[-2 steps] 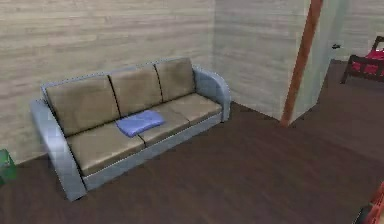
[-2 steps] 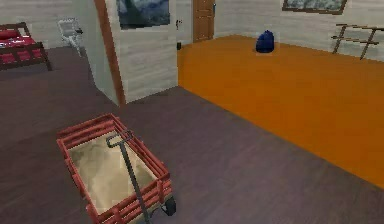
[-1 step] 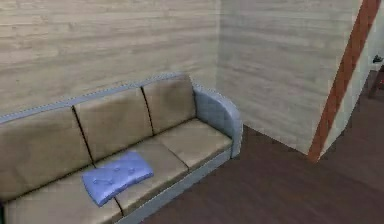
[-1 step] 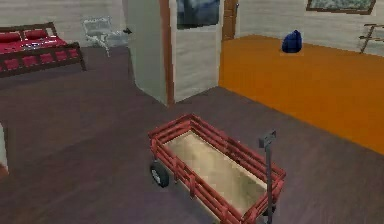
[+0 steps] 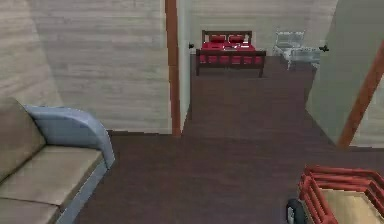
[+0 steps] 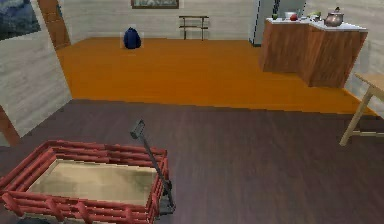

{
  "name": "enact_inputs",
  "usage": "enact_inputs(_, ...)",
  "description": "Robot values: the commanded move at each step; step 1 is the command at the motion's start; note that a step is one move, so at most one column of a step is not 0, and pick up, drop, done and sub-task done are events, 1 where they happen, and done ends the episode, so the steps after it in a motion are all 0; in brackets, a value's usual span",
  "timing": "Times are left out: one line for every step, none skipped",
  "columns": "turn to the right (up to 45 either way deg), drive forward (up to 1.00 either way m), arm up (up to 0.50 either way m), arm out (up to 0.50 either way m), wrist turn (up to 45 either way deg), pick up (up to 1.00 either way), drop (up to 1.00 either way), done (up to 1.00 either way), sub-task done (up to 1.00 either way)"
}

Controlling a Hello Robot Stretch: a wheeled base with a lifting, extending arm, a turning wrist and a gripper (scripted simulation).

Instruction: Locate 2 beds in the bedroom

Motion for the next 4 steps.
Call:
enact_inputs(0.0, 1.00, 0.00, 0.00, 0.0, 0.00, 0.00, 0.00, 0.00)
enact_inputs(0.0, 0.50, 0.00, 0.00, 0.0, 0.00, 0.00, 0.00, 0.00)
enact_inputs(45.0, 0.00, 0.00, 0.00, 0.0, 0.00, 0.00, 0.00, 0.00)
enact_inputs(6.0, 0.00, 0.00, 0.00, 0.0, 0.00, 0.00, 0.00, 0.00)
